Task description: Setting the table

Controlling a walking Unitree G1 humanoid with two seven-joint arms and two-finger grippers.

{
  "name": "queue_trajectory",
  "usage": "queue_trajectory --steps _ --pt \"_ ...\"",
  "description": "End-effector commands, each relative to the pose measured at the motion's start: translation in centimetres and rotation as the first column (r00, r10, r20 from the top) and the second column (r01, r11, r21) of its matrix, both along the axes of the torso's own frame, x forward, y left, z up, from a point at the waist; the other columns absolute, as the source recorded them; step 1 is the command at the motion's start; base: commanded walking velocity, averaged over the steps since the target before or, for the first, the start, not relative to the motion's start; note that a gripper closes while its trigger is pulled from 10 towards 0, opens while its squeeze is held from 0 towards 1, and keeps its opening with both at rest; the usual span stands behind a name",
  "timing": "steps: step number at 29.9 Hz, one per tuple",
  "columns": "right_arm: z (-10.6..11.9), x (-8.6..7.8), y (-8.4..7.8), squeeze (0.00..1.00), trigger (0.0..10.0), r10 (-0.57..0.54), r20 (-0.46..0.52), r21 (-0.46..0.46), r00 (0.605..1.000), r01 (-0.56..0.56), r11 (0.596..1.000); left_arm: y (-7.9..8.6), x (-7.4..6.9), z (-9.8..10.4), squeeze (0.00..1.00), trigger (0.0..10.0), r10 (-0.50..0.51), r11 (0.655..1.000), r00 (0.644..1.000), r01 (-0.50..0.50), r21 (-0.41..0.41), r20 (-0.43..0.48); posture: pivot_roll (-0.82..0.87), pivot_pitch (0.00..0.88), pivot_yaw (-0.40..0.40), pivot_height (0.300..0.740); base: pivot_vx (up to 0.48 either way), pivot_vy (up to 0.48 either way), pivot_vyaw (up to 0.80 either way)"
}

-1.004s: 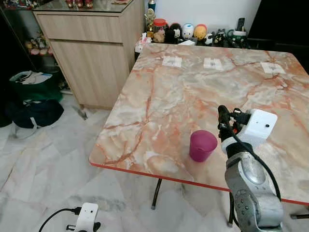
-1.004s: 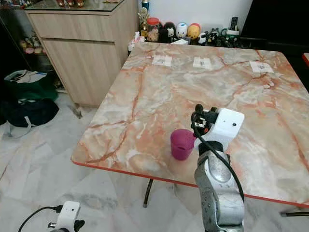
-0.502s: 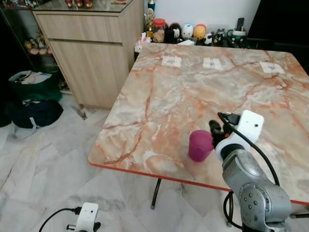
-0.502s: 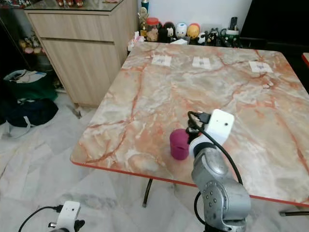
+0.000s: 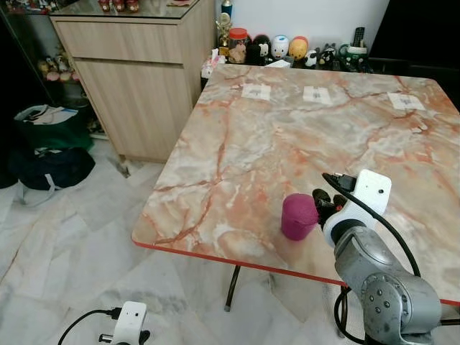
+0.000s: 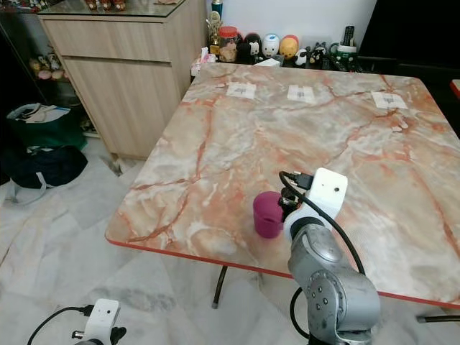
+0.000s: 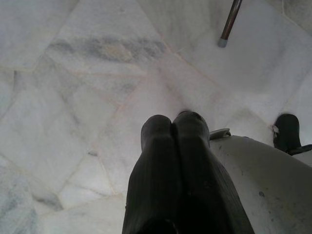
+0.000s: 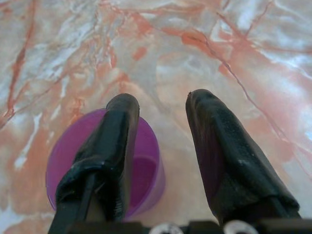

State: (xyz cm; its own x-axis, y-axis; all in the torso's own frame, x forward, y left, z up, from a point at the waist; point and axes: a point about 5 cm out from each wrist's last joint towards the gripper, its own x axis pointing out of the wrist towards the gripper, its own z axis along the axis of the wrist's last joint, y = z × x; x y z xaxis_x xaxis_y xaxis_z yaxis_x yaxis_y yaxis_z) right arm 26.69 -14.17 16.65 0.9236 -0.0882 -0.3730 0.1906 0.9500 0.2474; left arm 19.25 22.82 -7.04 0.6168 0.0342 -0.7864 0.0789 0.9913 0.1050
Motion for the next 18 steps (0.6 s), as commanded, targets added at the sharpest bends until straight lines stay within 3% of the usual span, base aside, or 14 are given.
queue_trajectory --steps 1,18 --pt "-0.67 -0.38 0.48 0.00 10.0 0.034 -0.034 0.021 0.999 -0.033 0.999 0.10 -0.49 -0.26 0.00 10.0 0.007 1.000 1.000 -0.007 0.001 -0.022 0.07 0.081 -0.021 0.740 0.000 0.000 0.00" --pt "-1.33 -0.13 0.48 0.00 10.0 0.048 -0.060 0.028 0.997 -0.046 0.999 0.05 -0.41 -0.24 0.00 10.0 0.012 1.000 1.000 -0.012 -0.001 -0.021 0.07 0.089 -0.022 0.740 0.000 0.000 0.00"
